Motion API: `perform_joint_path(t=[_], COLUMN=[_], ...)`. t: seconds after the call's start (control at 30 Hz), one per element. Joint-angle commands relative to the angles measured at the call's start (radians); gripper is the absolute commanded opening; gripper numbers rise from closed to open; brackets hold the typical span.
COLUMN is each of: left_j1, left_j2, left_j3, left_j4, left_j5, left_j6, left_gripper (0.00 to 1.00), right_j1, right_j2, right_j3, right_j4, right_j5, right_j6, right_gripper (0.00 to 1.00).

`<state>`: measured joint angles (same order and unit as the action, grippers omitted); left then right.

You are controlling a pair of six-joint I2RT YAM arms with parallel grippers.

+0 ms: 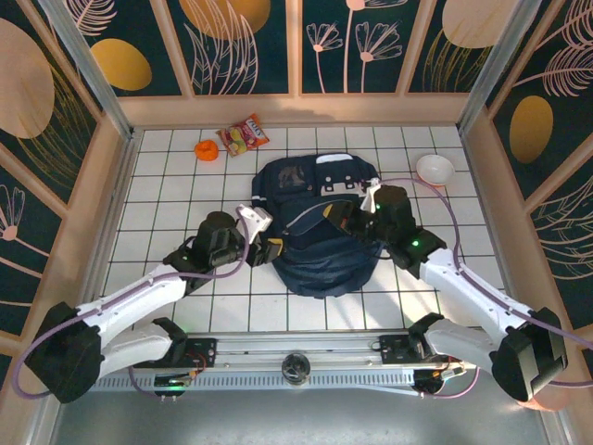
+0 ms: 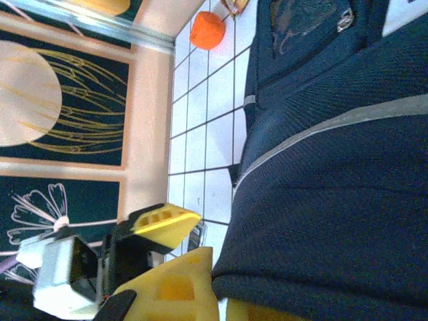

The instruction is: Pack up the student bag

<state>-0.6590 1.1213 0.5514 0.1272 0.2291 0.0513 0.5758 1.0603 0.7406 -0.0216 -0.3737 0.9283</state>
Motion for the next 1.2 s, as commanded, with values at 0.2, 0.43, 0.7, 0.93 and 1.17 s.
perform_joint_path(t=[0.2, 0.43, 0.7, 0.93, 1.17], left_j1=[0.003, 0.01, 0.073, 0.113, 0.113], left_j2=[0.146, 0.123, 0.087, 0.114, 0.181], left_j3=[0.051, 0.015, 0.007, 0.005, 0.032], left_j4=[-0.013, 0.093, 0.085, 0.078, 0.082], left_j5=[0.107, 0.145, 0.223, 0.278, 0.28], left_j6=[0.357, 0.324, 0.308, 0.347, 0.396], left_gripper=[0.6, 0.59, 0.7, 0.68, 0.62], right_j1=[-0.002, -0.004, -0.01, -0.011, -0.011], right_j2=[0.007, 0.01, 0.017, 0.02, 0.021], right_j3=[0.095, 0.102, 0.107, 0.104, 0.1], right_j4=[0.015, -0.005, -0.016, -0.014, -0.004], right_j5=[-0.129, -0.139, -0.157, -0.167, -0.175], right_j6=[-0.086, -0.101, -0.11, -0.11, -0.102], right_gripper=[0.0, 0.0, 0.0, 0.0, 0.0])
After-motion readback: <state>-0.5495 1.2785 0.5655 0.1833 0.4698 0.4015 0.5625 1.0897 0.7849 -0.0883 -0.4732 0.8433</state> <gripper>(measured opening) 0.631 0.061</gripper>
